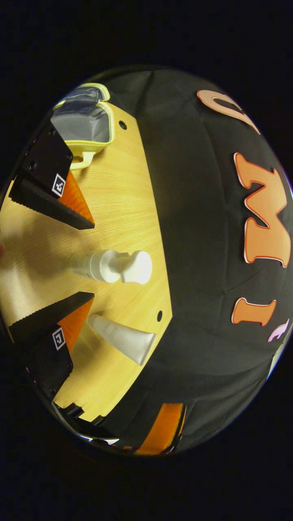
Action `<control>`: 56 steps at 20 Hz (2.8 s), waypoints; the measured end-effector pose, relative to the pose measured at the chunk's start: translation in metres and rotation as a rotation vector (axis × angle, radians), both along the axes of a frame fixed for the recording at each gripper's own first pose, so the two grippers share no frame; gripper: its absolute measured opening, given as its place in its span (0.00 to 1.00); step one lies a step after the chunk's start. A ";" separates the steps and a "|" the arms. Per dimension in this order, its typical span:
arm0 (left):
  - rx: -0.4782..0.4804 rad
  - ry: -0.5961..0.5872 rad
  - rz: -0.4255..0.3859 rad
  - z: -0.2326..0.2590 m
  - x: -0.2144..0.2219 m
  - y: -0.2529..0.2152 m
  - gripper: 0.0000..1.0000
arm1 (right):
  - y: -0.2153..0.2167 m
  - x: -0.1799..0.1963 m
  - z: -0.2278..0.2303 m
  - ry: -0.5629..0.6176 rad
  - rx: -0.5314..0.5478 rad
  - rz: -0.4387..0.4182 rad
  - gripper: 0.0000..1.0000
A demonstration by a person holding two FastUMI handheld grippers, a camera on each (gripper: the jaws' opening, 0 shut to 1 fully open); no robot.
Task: First open the suitcase, pack the skin care products into it, and then close the suitcase.
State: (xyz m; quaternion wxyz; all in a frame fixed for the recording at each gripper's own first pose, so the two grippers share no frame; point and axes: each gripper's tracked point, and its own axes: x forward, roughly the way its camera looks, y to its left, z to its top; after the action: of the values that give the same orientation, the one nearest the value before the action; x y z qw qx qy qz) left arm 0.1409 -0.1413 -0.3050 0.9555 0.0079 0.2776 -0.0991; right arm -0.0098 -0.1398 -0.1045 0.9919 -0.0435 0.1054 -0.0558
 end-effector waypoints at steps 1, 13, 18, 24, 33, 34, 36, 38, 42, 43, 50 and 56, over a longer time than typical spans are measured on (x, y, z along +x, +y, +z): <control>0.002 0.020 0.001 -0.012 0.004 -0.001 1.00 | 0.000 0.000 0.000 0.004 -0.001 0.000 0.96; -0.010 0.078 -0.041 -0.069 0.056 -0.021 0.72 | 0.007 0.003 -0.033 0.121 0.015 0.025 0.96; -0.003 0.089 -0.024 -0.060 0.046 -0.012 0.63 | 0.020 0.017 -0.066 0.202 0.022 0.065 0.97; 0.013 0.014 0.024 -0.004 0.025 0.027 0.63 | 0.025 0.036 -0.115 0.311 0.045 0.097 0.97; -0.003 -0.010 0.255 0.089 -0.045 0.151 0.62 | 0.039 0.071 -0.166 0.408 0.122 0.140 0.92; -0.004 0.004 0.287 0.092 -0.056 0.171 0.62 | 0.040 0.074 -0.170 0.411 0.126 0.140 0.89; 0.012 0.020 0.359 0.094 -0.073 0.208 0.62 | 0.042 0.077 -0.175 0.420 0.132 0.141 0.79; 0.021 0.035 0.411 0.101 -0.091 0.238 0.62 | 0.043 0.080 -0.180 0.427 0.126 0.140 0.67; 0.000 0.100 0.468 0.096 -0.121 0.284 0.63 | 0.044 0.085 -0.179 0.425 0.130 0.139 0.49; -0.014 0.114 0.480 0.092 -0.125 0.291 0.63 | 0.045 0.086 -0.179 0.428 0.128 0.141 0.47; -0.062 0.172 0.438 0.063 -0.124 0.320 0.63 | 0.060 0.089 -0.156 0.415 0.161 0.097 0.35; -0.057 0.270 0.258 0.036 -0.118 0.333 0.63 | 0.120 0.062 -0.096 0.379 0.226 0.073 0.34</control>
State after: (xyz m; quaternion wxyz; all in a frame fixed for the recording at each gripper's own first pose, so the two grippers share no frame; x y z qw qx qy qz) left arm 0.0234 0.1913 -0.2694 0.9141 -0.0681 0.3993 0.0163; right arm 0.0520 -0.0201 -0.2003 0.9544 0.0542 0.2936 0.0013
